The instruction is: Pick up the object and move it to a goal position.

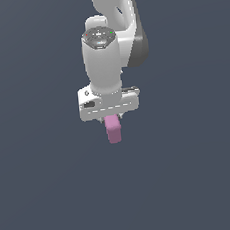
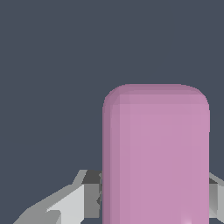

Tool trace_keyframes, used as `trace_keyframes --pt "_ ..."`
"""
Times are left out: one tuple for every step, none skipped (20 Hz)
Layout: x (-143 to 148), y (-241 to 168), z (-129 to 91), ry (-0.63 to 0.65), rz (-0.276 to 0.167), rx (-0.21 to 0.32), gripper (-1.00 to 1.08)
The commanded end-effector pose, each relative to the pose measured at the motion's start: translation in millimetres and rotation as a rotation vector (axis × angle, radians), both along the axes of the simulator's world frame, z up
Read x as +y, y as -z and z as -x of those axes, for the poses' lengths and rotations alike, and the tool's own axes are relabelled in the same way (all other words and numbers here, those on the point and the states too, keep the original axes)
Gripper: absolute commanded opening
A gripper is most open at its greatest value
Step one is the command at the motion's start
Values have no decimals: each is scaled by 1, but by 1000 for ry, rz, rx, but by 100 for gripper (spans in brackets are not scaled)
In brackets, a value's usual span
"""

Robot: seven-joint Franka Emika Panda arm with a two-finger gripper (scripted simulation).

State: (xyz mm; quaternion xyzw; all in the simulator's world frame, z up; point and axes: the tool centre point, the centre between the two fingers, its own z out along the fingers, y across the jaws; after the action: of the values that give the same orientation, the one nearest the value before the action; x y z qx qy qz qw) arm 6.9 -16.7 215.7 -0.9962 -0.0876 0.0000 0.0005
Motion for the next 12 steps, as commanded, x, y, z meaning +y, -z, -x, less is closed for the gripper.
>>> trace_keyframes --pt "-6 -24 -9 0 0 0 -100" --pt "-8 -33 -13 0 0 0 -100" --pt "-10 -42 -17 0 0 0 -100" --pt "-12 -50 -20 0 0 0 -100" --pt "-14 -58 -24 0 0 0 -100" --pt "-16 -66 -27 0 0 0 -100" --pt "-18 -73 -30 0 0 0 -100" --pt "-20 -81 -33 0 0 0 -100" --pt "-22 -88 -36 0 0 0 -100" --pt "-24 -94 -39 0 0 0 -100" --pt "-25 -101 -42 0 0 0 -100" --pt "-27 -107 -45 0 0 0 -100"
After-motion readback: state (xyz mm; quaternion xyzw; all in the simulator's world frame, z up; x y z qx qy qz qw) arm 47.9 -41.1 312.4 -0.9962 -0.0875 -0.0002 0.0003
